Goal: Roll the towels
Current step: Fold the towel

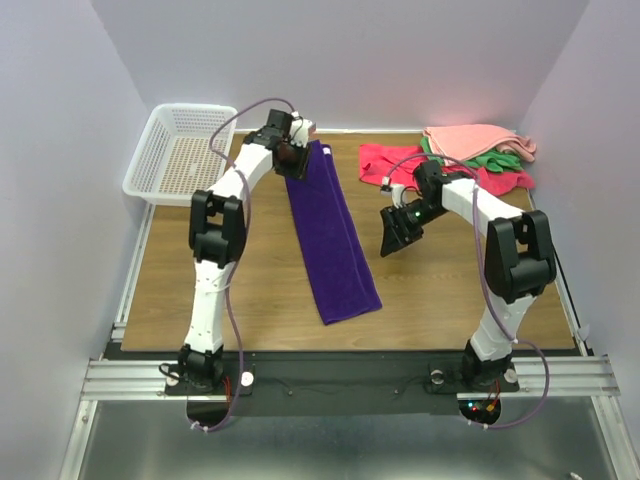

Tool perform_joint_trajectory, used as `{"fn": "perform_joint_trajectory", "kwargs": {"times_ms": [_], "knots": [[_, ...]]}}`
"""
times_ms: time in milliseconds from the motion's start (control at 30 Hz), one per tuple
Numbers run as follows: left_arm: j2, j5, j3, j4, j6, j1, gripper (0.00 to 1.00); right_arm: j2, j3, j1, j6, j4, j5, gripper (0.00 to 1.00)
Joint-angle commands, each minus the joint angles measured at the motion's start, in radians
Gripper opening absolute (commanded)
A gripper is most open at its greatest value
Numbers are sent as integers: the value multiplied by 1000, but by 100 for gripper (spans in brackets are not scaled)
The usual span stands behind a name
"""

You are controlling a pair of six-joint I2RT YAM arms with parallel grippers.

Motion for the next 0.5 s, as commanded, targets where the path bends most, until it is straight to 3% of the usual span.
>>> {"fn": "perform_joint_trajectory", "kwargs": {"times_ms": [0, 133, 200, 267, 300, 467], "knots": [[-452, 150, -143, 68, 126, -29, 48, -122, 25, 13, -120, -22, 76, 66], [-740, 27, -482, 111, 291, -158, 48, -136, -22, 18, -162, -117, 92, 64], [-860, -132, -661, 111, 306, -331, 47, -168, -83, 18, -141, -110, 78, 64], [-916, -178, -763, 111, 274, -446, 46, -199, -105, 16, -110, -99, 76, 63], [-950, -198, -876, 111, 198, -555, 46, -210, -113, 15, -91, -94, 61, 63], [-941, -251, -979, 118, 109, -802, 44, -233, -108, 10, -38, -68, 62, 63]]}}
